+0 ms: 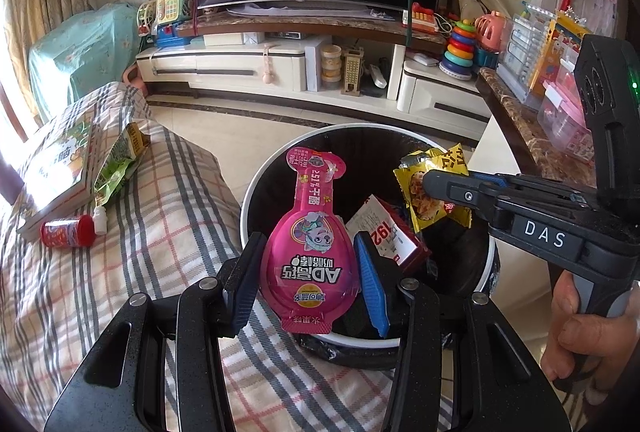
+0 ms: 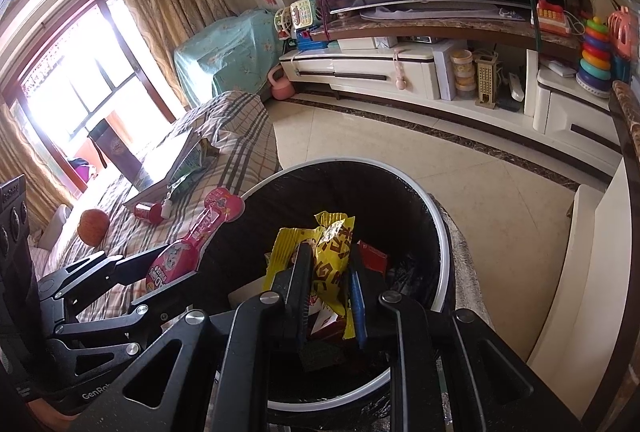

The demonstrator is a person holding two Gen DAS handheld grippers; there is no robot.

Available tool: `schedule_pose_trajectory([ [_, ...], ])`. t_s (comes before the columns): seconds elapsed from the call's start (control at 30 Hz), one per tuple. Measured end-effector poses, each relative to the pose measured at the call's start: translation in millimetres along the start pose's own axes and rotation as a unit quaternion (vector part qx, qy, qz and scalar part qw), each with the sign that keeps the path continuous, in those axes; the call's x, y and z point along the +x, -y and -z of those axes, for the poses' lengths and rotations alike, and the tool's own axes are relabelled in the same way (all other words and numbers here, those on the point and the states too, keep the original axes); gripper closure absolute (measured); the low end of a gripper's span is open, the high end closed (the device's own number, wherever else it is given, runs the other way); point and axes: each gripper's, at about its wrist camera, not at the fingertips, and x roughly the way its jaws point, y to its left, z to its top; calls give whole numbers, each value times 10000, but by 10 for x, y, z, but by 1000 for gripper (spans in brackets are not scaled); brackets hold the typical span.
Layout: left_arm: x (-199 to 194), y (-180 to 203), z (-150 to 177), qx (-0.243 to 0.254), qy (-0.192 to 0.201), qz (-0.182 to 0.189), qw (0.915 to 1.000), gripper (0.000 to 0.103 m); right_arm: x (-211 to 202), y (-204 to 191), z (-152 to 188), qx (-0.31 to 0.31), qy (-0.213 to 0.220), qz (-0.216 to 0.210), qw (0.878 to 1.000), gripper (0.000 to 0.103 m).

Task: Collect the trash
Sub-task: 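Open both tools to drop the wrapper and bag into the bin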

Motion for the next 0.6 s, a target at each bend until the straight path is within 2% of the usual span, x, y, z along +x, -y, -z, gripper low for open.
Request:
schedule_pose_trajectory([
  [0.33, 23, -13, -3, -81, -83, 27, 9999, 58, 32, 60, -15, 88, -85, -19, 9999, 82],
  [0.37, 22, -14, -2, -83, -85, 28, 9999, 57, 35, 67, -15, 104, -94, -28, 9999, 79],
  [0.43, 14, -19, 1, -108, -97, 12, 9999, 57, 29, 80, -22, 141, -95, -61, 9998, 63],
  [0.47, 15, -28, 4, -116, -110, -2, 9999, 52, 20, 86, -25, 160, -81, -76, 9998, 49],
  [0.5, 11, -36, 5, -132, -116, -40, 9998, 41, 10, 88, -25, 167, -59, -78, 9998, 45],
  [0.57, -36, -66, 27, -193, -38, -140, 9997, 31, -29, 88, -30, 174, -10, -69, 9998, 45],
  [0.6, -59, -82, 40, -216, -15, -139, 9997, 31, -46, 86, -28, 186, -4, -82, 9998, 45],
])
